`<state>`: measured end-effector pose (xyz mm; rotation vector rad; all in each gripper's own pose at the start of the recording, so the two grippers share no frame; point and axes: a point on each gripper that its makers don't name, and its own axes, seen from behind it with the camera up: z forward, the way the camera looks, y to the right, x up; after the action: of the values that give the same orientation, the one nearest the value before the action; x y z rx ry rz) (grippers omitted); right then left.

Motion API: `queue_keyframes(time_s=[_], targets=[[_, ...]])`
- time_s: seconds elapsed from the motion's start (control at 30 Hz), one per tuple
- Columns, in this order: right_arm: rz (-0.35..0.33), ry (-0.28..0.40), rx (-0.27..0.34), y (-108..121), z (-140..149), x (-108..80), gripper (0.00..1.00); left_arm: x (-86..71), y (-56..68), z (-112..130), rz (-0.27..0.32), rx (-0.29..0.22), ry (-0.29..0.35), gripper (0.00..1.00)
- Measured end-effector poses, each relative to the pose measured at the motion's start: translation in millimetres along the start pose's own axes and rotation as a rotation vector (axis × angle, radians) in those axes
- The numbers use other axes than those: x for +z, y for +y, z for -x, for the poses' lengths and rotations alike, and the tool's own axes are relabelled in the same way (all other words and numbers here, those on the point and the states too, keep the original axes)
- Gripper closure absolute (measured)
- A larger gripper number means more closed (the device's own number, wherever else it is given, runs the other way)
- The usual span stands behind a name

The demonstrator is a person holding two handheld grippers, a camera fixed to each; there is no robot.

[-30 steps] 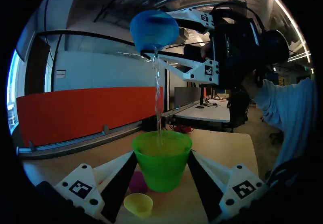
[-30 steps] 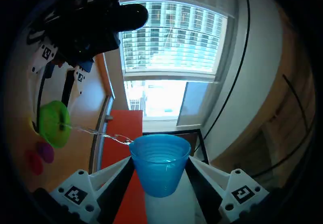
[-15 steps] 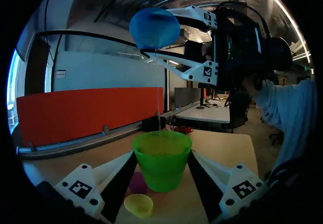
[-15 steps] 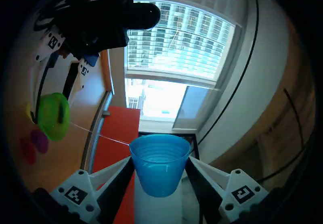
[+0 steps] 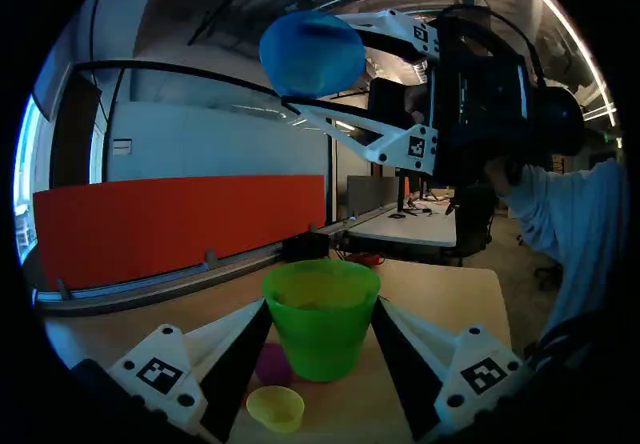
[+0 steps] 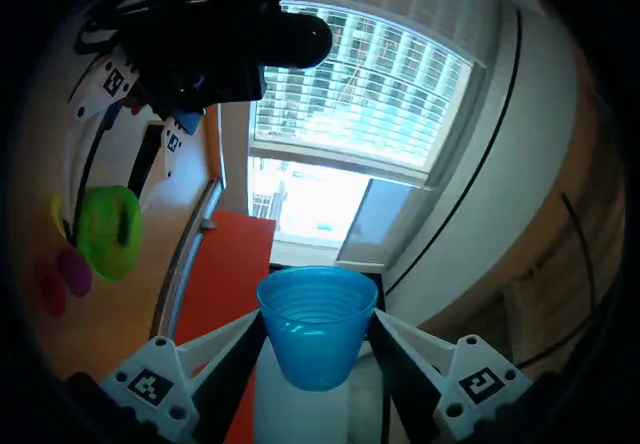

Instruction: Pour water

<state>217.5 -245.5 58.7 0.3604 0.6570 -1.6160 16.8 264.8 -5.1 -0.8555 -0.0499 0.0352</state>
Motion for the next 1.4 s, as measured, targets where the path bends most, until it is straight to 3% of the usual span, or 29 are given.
queue_keyframes(time_s=[0.17, 0.3, 0.7, 1.03, 1.4], targets=[[0.003, -0.004, 0.026, -0.4, 2.0, 1.0, 0.13, -0.1, -0.6, -1.6, -0.002, -0.001, 0.002, 0.16], [0.002, -0.009, 0.118, -2.9, 5.2, -0.8, 0.13, -1.0, -1.1, -2.1, -0.005, -0.001, 0.004, 0.16], [-0.04, -0.029, 0.589, -18.1, 8.5, -10.9, 0.13, -4.6, -6.6, -3.3, -0.017, 0.003, 0.007, 0.16], [-0.111, -0.026, 0.976, -34.2, -13.2, -20.7, 0.13, -6.8, -8.9, -4.1, -0.023, 0.01, 0.009, 0.16], [-0.222, -0.015, 1.453, -39.5, -30.6, -26.1, 0.13, -8.1, -12.1, -8.7, -0.034, 0.022, 0.015, 0.16]])
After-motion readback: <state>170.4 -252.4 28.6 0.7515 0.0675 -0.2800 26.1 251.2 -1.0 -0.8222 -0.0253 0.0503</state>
